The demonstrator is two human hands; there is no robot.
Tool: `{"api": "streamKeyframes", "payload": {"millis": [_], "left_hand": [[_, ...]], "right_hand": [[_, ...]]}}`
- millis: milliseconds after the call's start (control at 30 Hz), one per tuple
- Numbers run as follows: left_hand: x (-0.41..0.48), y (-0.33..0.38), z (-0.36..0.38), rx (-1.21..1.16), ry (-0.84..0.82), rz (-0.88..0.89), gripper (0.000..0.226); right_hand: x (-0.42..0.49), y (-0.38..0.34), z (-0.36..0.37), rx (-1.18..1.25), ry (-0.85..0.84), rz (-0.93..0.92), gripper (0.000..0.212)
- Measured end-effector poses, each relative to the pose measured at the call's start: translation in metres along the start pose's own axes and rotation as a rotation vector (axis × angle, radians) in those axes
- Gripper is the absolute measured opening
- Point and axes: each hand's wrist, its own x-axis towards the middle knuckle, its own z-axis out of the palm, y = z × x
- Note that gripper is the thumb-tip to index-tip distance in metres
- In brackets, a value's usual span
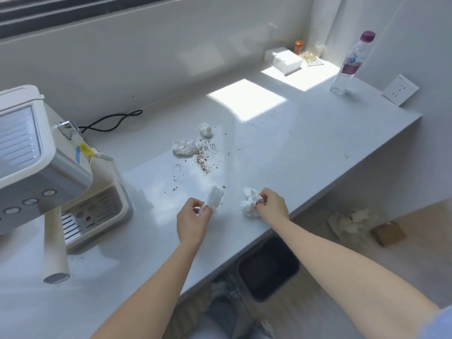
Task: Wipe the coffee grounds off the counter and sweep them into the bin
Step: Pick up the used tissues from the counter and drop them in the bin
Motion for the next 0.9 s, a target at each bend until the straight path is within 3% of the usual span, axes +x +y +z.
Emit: {"api": "streamKeyframes", "payload": {"millis": [267, 500, 700, 900], "left_hand": [[-0.041, 0.033, 0.058, 0.028, -0.160, 0.113, 0.011], [-0.085, 0.053, 0.121, -0.069, -0.351, 0.133, 0.014], [-0.105, 0.031, 0.174, 0.045, -0.490, 0.137, 0.008], [-0.104, -0.031, 0.232, 0.190, -0.613, 0.015, 0.004]], "right_hand": [[-0.030, 0.025, -0.024, 0.386, 0.070, 0.038, 0.019], [-0.056, 0.078, -0.055, 0.503, 0.205, 0.149, 0.009], [-0.068, 0.141, -0.046, 0.546, 0.167, 0.288, 0.032], [-0.052, 0.203, 0.009, 0.656, 0.022, 0.450, 0.033]]}}
